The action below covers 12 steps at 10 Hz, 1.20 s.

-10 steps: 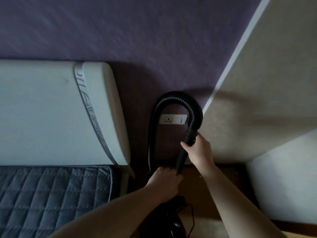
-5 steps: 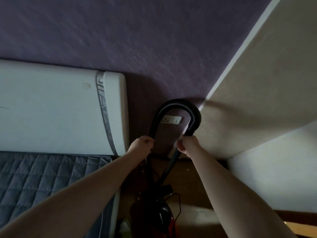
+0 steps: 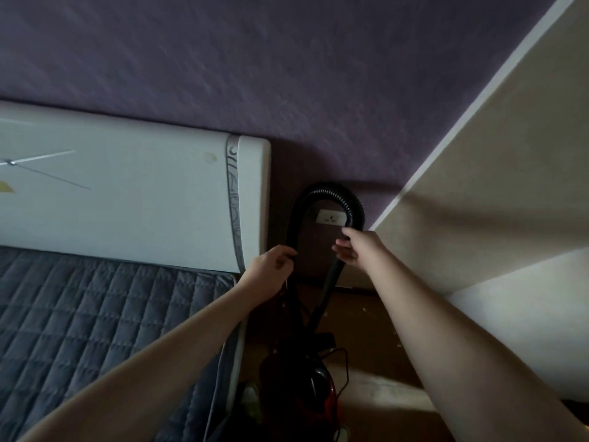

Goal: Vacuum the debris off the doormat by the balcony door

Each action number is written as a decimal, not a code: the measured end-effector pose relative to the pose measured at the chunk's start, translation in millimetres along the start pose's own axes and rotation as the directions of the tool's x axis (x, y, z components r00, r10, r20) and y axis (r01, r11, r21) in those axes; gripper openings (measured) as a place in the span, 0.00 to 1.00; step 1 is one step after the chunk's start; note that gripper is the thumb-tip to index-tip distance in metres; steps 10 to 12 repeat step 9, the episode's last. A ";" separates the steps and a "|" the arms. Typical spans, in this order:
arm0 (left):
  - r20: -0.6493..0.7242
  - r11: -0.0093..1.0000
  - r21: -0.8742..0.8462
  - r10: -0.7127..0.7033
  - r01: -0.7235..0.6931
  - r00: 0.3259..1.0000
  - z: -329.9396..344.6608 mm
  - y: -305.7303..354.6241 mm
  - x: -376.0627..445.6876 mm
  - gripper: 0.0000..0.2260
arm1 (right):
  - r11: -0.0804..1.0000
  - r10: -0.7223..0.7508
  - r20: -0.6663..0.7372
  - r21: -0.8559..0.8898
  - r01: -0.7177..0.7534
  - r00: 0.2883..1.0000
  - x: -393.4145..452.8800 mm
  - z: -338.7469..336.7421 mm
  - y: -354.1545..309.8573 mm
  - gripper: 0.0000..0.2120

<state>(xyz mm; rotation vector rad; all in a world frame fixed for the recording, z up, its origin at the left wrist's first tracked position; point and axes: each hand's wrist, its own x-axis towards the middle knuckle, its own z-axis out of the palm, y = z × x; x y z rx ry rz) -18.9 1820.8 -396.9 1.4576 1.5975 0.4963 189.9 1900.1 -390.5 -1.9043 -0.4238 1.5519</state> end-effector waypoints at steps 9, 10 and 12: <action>-0.068 0.589 0.801 0.267 -0.106 0.961 -57.3 31.5 -17.8 0.15 | 0.627 -0.225 0.285 -0.690 0.362 0.932 -73.3 8.6 3.8 0.21; -0.068 0.589 0.801 0.267 -0.106 0.961 -57.3 31.5 -17.8 0.15 | 0.627 -0.225 0.285 -0.690 0.362 0.932 -73.3 8.6 3.8 0.21; -0.068 0.589 0.801 0.267 -0.106 0.961 -57.3 31.5 -17.8 0.15 | 0.627 -0.225 0.285 -0.690 0.362 0.932 -73.3 8.6 3.8 0.21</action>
